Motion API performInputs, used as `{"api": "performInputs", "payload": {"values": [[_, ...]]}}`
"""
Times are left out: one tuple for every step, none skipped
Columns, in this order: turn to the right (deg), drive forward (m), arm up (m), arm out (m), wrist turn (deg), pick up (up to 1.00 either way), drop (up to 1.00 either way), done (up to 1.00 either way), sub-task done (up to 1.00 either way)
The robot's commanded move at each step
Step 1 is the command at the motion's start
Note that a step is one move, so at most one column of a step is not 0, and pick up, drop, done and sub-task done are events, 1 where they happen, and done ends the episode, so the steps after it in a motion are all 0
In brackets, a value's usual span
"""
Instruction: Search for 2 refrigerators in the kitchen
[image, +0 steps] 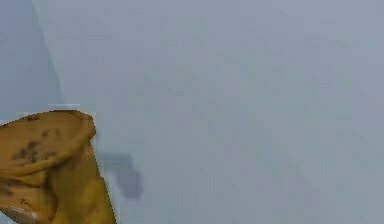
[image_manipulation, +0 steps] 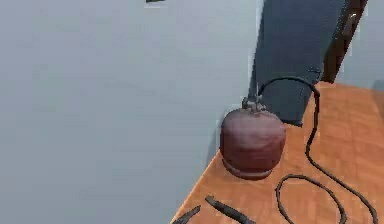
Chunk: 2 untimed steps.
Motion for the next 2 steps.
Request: {"api": "performInputs", "payload": {"values": [[-45.0, 0.00, 0.00, 0.00, 0.0, 0.00, 0.00, 0.00, 0.00], [-45.0, 0.00, 0.00, 0.00, 0.0, 0.00, 0.00, 0.00, 0.00]]}}
